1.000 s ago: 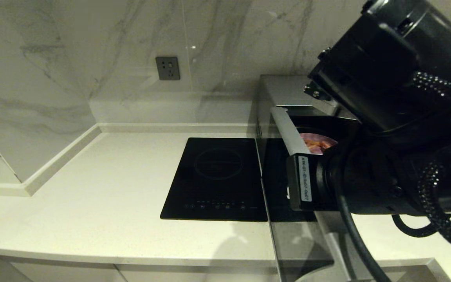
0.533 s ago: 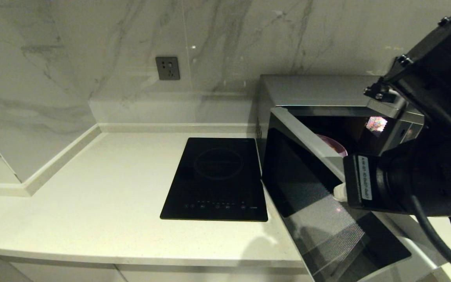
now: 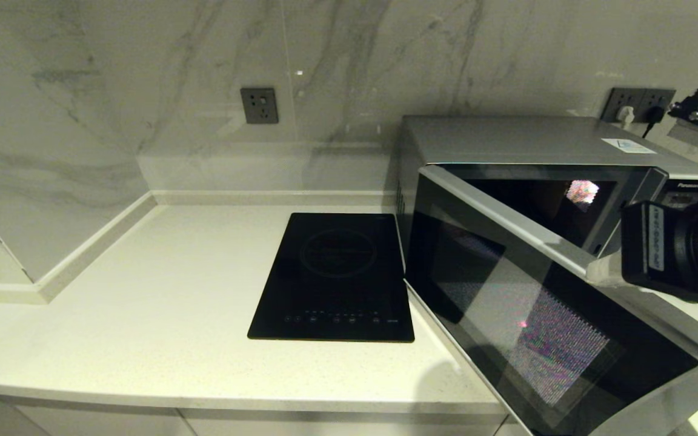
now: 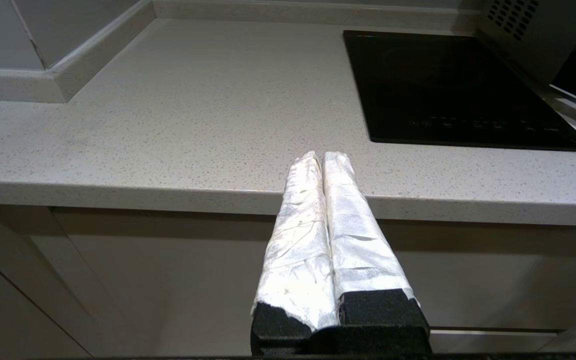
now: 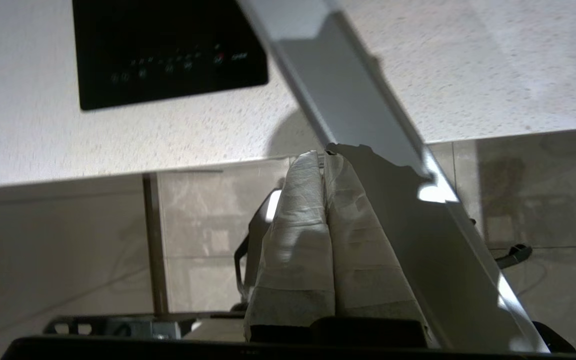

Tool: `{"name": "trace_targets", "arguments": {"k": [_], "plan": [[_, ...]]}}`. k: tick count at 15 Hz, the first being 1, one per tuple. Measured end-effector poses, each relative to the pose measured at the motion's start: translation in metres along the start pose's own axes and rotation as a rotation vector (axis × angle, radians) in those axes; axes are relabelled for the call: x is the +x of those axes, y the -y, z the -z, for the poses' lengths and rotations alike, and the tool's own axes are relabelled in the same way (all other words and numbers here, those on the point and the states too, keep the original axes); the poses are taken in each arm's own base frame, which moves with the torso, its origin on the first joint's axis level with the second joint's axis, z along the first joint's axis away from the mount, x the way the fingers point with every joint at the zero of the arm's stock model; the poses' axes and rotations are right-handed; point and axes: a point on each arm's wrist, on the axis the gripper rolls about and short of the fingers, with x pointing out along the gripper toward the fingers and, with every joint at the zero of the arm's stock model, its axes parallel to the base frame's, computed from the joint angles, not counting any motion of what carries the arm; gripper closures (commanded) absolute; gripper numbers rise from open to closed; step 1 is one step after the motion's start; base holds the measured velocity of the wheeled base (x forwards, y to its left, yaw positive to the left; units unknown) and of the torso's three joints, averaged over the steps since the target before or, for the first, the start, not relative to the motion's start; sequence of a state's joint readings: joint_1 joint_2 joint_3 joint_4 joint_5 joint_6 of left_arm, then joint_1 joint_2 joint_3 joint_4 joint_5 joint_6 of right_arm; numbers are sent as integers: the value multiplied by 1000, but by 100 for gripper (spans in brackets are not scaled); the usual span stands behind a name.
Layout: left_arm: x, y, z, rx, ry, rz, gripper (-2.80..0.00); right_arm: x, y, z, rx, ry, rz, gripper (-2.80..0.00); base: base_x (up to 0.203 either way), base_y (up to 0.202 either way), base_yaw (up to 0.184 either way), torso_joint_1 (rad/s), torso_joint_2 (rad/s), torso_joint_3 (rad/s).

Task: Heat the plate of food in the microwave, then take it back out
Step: Close the microwave oven

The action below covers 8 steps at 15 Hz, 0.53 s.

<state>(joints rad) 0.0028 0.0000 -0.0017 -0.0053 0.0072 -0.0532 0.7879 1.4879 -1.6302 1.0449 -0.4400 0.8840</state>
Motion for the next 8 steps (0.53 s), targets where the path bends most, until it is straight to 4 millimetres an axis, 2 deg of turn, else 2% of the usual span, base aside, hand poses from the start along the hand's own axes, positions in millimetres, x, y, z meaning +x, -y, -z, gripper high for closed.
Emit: {"name": "trace_targets", "arguments": {"k": [4,8], "plan": [[0,0,0,0,0,0,0,3,18,-12,74,32,62,0,0,0,0,0,0,0],[0,0,0,0,0,0,0,-11,25,-16,72,71,-15,0,0,0,0,0,0,0]]}}
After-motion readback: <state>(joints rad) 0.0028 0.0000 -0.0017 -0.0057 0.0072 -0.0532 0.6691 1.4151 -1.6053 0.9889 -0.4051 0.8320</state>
